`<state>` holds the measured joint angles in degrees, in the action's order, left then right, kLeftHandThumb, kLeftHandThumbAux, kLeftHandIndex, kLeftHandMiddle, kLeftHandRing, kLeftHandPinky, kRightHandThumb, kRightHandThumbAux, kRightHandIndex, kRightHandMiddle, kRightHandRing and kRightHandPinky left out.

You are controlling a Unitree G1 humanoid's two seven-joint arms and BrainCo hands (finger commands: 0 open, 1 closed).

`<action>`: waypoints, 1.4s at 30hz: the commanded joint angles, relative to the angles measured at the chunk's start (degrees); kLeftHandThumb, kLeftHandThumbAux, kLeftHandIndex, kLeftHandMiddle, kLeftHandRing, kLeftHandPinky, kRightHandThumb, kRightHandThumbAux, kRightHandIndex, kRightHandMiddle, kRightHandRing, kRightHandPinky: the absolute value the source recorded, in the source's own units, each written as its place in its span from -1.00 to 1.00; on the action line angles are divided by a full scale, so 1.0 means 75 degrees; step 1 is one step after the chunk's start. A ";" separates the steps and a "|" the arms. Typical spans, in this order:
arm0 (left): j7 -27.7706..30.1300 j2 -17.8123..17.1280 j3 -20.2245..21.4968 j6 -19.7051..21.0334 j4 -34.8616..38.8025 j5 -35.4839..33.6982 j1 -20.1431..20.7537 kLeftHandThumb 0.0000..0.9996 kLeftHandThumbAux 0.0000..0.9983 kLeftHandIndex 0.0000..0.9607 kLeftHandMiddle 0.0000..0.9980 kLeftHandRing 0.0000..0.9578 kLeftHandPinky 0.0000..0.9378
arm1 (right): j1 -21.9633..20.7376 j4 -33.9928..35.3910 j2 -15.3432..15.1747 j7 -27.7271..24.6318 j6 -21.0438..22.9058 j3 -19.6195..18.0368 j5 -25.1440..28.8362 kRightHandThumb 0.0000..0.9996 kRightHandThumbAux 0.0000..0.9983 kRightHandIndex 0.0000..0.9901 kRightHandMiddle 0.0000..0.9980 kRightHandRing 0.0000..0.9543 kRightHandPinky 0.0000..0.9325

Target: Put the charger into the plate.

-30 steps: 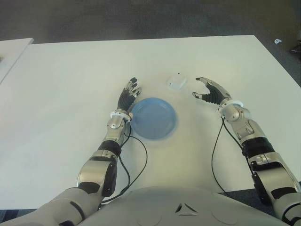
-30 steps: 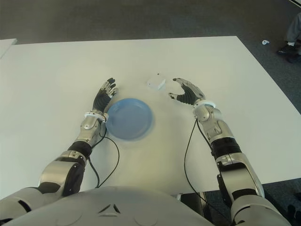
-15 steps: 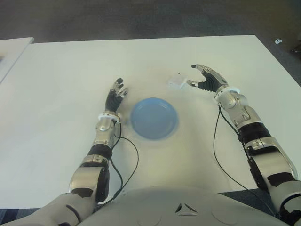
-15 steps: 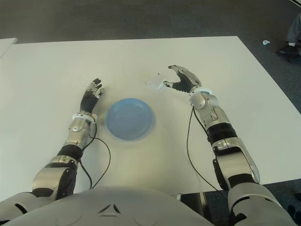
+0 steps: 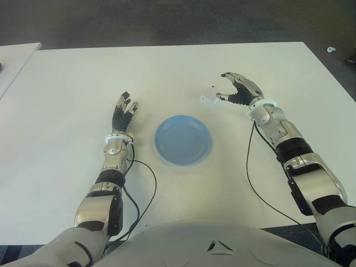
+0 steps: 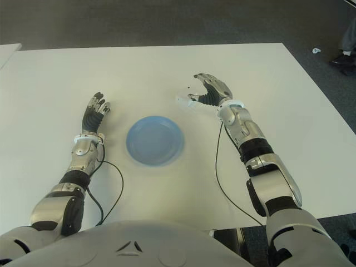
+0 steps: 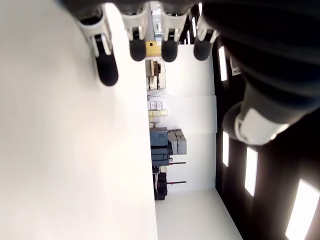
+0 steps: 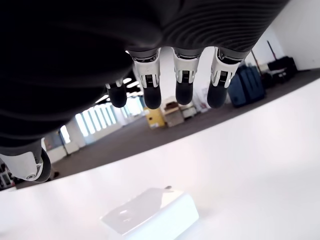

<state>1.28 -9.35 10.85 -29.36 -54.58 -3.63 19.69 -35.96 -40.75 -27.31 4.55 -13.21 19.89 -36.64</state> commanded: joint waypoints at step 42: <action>0.0148 -0.0123 0.0053 -0.0058 -0.0771 0.0037 0.0066 -0.99 0.18 -1.00 -0.96 -0.99 -0.97 | -0.0547 -0.2205 0.0418 0.1066 -0.0527 0.0432 -0.0227 -1.00 -0.18 -1.00 -0.92 -0.95 -1.00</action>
<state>1.39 -10.55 11.95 -31.98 -59.09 -3.74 21.42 -39.51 -54.86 -25.28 11.83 -15.72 22.07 -37.96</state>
